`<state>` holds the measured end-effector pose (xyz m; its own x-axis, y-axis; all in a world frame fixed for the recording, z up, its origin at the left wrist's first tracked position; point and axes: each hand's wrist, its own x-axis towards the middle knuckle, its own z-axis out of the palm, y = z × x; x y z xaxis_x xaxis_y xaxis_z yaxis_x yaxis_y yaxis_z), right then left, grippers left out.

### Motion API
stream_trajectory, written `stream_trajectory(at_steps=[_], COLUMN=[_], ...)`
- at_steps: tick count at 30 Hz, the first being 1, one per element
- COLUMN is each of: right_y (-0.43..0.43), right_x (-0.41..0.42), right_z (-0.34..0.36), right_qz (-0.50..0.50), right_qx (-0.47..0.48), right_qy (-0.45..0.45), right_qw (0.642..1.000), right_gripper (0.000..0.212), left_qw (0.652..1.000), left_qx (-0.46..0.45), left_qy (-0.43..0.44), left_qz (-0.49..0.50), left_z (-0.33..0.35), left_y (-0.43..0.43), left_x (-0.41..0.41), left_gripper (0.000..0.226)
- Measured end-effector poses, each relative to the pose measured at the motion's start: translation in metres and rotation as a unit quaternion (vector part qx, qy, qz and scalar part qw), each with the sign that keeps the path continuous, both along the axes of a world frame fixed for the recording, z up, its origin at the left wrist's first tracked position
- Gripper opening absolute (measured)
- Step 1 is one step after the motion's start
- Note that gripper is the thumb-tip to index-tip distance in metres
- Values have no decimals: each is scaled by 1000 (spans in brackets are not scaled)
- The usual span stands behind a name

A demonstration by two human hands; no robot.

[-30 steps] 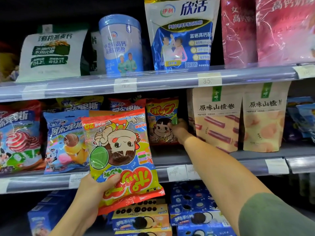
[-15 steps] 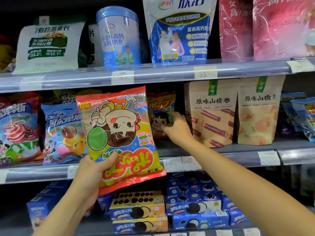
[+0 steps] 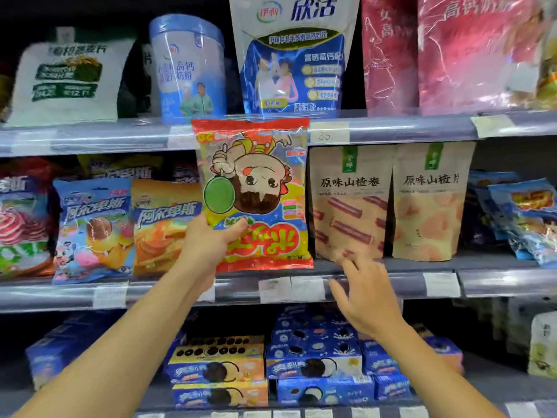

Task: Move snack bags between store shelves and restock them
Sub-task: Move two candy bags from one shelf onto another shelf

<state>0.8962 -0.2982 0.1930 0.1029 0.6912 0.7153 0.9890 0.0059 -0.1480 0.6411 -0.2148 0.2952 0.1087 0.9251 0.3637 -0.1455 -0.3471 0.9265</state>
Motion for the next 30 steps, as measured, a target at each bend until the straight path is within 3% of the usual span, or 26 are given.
stream_trajectory(at_steps=[3,13,24,30], right_y=[0,1,1,2], right_x=[1,6,6,6], right_z=[-3,-9,-12,-15], right_qz=[7,38,27,20], right_qx=[6,6,-7,5], right_qy=[13,19,20,14], right_qw=[1000,999,999,1000], right_gripper=[53,39,42,44], left_qw=[1000,993,993,985], left_qx=[11,-39,-62,-104], left_qy=[12,0,-16,45], left_qz=[27,107,99,128], left_z=[-2,-33,-11,-11], left_y=[6,10,59,104], left_x=[15,27,55,67], left_gripper=[25,17,34,54])
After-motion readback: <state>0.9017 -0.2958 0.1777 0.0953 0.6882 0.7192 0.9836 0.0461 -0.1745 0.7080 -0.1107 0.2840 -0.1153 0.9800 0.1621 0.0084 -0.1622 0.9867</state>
